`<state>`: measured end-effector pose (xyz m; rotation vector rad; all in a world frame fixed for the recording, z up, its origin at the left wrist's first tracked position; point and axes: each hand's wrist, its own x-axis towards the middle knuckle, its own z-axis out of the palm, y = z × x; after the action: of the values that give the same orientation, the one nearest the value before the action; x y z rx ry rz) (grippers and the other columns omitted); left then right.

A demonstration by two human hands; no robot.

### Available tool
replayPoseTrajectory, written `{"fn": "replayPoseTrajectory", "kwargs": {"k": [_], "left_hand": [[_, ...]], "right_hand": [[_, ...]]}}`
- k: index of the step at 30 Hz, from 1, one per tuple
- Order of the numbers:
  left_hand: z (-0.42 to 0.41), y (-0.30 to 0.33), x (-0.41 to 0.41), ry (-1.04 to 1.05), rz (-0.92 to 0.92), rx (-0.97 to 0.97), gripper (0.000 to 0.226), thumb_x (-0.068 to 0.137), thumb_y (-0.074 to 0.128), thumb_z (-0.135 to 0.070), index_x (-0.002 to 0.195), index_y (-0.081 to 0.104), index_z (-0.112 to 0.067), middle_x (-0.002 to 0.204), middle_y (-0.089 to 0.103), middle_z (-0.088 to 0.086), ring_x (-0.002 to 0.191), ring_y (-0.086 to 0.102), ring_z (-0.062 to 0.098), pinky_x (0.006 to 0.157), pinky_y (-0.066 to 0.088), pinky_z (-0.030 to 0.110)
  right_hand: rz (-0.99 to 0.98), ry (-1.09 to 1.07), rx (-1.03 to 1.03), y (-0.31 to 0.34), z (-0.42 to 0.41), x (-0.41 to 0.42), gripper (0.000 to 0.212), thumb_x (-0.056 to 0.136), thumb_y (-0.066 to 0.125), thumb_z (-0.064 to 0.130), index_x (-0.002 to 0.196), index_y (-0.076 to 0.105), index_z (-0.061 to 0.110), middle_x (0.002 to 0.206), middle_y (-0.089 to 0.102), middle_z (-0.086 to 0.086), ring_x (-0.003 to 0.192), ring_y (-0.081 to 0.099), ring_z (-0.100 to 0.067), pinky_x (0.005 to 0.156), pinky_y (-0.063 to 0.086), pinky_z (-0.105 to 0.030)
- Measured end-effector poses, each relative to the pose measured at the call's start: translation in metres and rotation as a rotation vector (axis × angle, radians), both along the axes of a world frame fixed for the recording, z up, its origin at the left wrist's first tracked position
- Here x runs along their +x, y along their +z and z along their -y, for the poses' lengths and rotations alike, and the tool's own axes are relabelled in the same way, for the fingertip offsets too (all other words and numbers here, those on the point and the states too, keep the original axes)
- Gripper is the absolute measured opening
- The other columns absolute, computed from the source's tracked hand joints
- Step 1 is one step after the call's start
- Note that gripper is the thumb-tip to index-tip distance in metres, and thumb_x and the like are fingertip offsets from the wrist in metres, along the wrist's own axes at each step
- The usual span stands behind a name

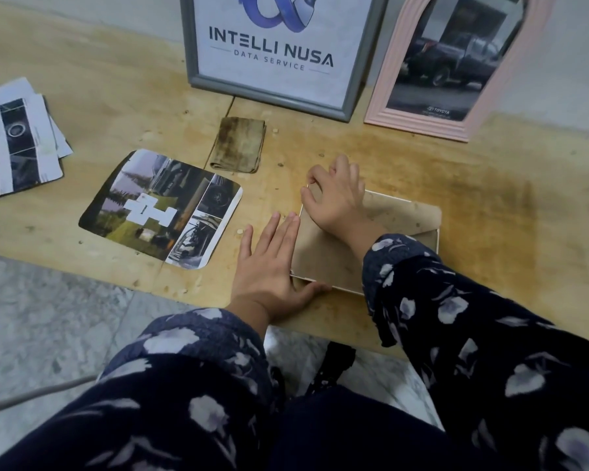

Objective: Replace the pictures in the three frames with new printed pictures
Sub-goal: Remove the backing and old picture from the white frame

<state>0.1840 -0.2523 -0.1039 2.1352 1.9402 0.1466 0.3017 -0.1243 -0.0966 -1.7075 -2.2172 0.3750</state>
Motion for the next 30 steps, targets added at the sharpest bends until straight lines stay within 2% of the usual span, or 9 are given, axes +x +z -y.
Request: {"fn": "replayPoseTrajectory", "kwargs": {"k": [4, 8, 14, 19, 23, 27, 30], "left_hand": [[0.0, 0.0, 0.001, -0.002, 0.002, 0.0, 0.112, 0.071, 0.024, -0.088, 0.155, 0.002, -0.017, 0.162, 0.002, -0.008, 0.148, -0.008, 0.01, 0.119, -0.007, 0.049], [0.0, 0.001, 0.0, -0.003, 0.004, -0.01, 0.113, 0.07, 0.022, -0.089, 0.155, 0.0, -0.017, 0.162, 0.0, -0.009, 0.148, -0.01, 0.01, 0.119, -0.007, 0.049], [0.0, 0.002, 0.0, 0.0, 0.006, -0.021, 0.112, 0.069, 0.015, -0.09, 0.154, -0.007, -0.021, 0.16, -0.012, -0.013, 0.147, -0.016, 0.008, 0.119, -0.007, 0.049], [0.0, 0.001, 0.0, -0.003, 0.005, -0.021, 0.112, 0.068, 0.016, -0.092, 0.154, -0.005, -0.023, 0.16, -0.01, -0.014, 0.147, -0.014, 0.009, 0.119, -0.006, 0.049], [0.0, 0.0, 0.0, 0.0, 0.012, -0.019, 0.114, 0.067, 0.018, -0.092, 0.154, -0.002, -0.022, 0.161, -0.005, -0.013, 0.148, -0.012, 0.01, 0.119, -0.006, 0.048], [0.0, 0.0, 0.0, 0.003, 0.021, -0.009, 0.113, 0.069, 0.022, -0.092, 0.154, 0.0, -0.021, 0.161, 0.0, -0.012, 0.148, -0.01, 0.01, 0.119, -0.005, 0.049], [0.0, -0.001, -0.001, 0.004, 0.011, -0.011, 0.113, 0.07, 0.02, -0.092, 0.154, 0.001, -0.021, 0.162, 0.0, -0.012, 0.148, -0.009, 0.01, 0.119, -0.005, 0.049]], "right_hand": [[-0.044, -0.012, -0.053, 0.004, -0.001, -0.001, 0.025, 0.083, 0.054, 0.034, 0.102, 0.059, 0.018, 0.109, 0.039, -0.007, 0.104, 0.037, -0.028, 0.086, 0.037, -0.038], [-0.115, -0.027, -0.12, 0.011, -0.002, 0.0, 0.022, 0.082, 0.054, 0.033, 0.1, 0.057, 0.021, 0.109, 0.033, -0.001, 0.108, 0.033, -0.026, 0.092, 0.033, -0.038], [-0.196, 0.0, -0.154, 0.012, -0.001, 0.004, 0.02, 0.084, 0.054, 0.028, 0.1, 0.058, 0.019, 0.107, 0.049, -0.002, 0.109, 0.046, -0.024, 0.091, 0.03, -0.035], [-0.192, -0.007, -0.111, 0.014, 0.002, 0.001, 0.023, 0.08, 0.049, 0.032, 0.095, 0.059, 0.018, 0.099, 0.054, -0.001, 0.099, 0.053, -0.023, 0.089, 0.031, -0.034], [-0.074, 0.004, -0.035, 0.018, 0.004, -0.005, 0.023, 0.084, 0.047, 0.031, 0.096, 0.06, 0.016, 0.097, 0.058, -0.003, 0.095, 0.055, -0.027, 0.093, 0.034, -0.039], [0.1, -0.005, -0.023, 0.03, 0.004, -0.007, 0.025, 0.09, 0.042, 0.029, 0.103, 0.06, 0.017, 0.106, 0.06, -0.001, 0.103, 0.051, -0.025, 0.091, 0.034, -0.039], [0.106, -0.037, -0.082, 0.037, 0.001, 0.0, 0.037, 0.095, 0.037, 0.033, 0.124, 0.056, 0.02, 0.123, 0.059, 0.0, 0.116, 0.047, -0.024, 0.096, 0.032, -0.041]]}}
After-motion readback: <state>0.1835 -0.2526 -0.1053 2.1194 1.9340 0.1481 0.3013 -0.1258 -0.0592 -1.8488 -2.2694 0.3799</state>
